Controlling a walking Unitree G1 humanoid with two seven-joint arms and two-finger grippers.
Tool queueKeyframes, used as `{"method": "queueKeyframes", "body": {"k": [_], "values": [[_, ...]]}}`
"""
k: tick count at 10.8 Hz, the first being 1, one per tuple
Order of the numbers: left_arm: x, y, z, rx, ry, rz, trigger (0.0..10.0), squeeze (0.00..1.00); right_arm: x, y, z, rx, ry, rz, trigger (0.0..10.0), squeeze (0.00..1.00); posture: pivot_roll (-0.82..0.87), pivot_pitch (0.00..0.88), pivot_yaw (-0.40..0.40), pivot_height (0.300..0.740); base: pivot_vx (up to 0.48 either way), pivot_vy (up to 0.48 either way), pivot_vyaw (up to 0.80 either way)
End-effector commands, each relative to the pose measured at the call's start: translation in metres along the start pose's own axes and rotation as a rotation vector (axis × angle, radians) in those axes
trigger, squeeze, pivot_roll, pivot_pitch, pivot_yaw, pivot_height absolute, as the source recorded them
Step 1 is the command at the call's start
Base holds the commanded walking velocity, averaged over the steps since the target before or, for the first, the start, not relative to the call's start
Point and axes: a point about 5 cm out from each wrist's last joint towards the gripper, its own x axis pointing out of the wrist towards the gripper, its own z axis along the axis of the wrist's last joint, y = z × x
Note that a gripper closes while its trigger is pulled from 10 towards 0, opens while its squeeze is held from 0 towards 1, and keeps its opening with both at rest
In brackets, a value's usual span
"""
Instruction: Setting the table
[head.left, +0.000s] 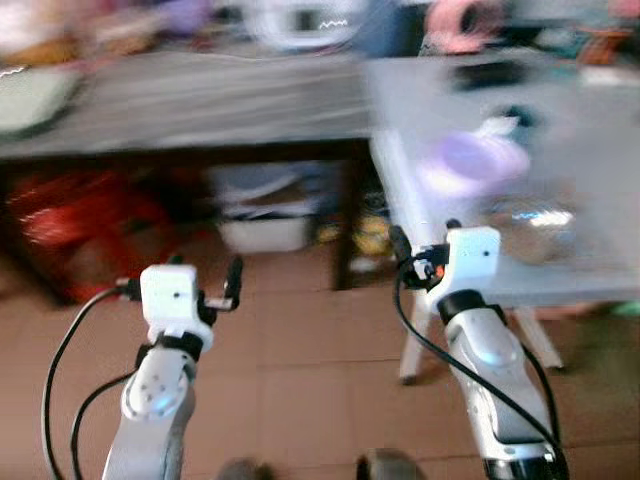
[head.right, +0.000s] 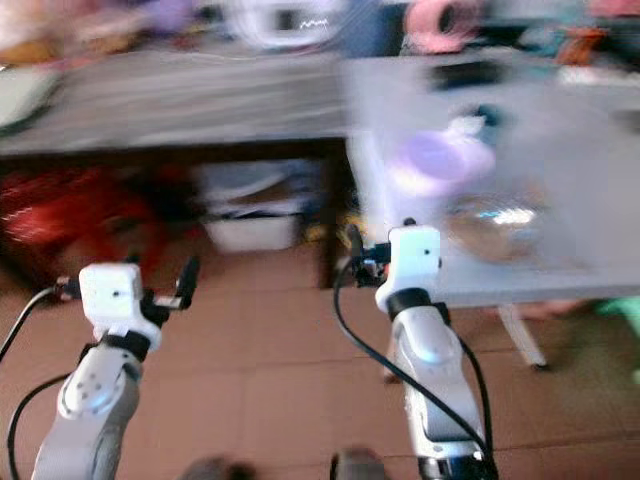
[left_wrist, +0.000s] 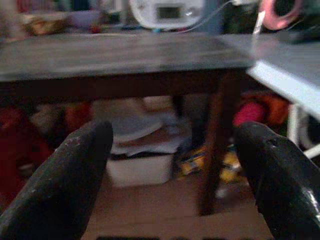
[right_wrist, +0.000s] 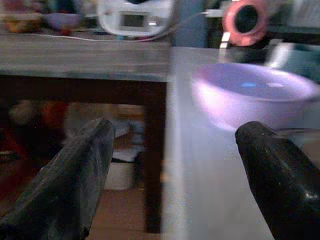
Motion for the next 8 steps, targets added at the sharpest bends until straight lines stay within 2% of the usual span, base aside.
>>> {"method": "queueKeyframes", "body": {"k": [1, 5, 8], "values": [[-0.002, -0.001, 0.0, -0.005, 0.002, -0.006, 10.0, 0.0, 0.001, -0.002, 0.004, -0.004, -0.015, 0.001, 10.0, 0.0, -0.01, 0.082, 0.017, 0.74, 0.368, -0.304, 0.0], [-0.002, 0.002, 0.0, -0.013, -0.003, -0.002, 10.0, 0.0, 0.003, -0.002, 0.006, -0.002, -0.025, 0.006, 10.0, 0.0, -0.01, 0.079, 0.017, 0.74, 0.333, -0.34, 0.0], [-0.003, 0.01, -0.001, -0.034, 0.0, 0.024, 10.0, 0.0, 0.002, 0.0, 0.006, -0.004, -0.025, 0.013, 10.0, 0.0, -0.01, 0.082, 0.015, 0.74, 0.0, 0.0, 0.0]]}}
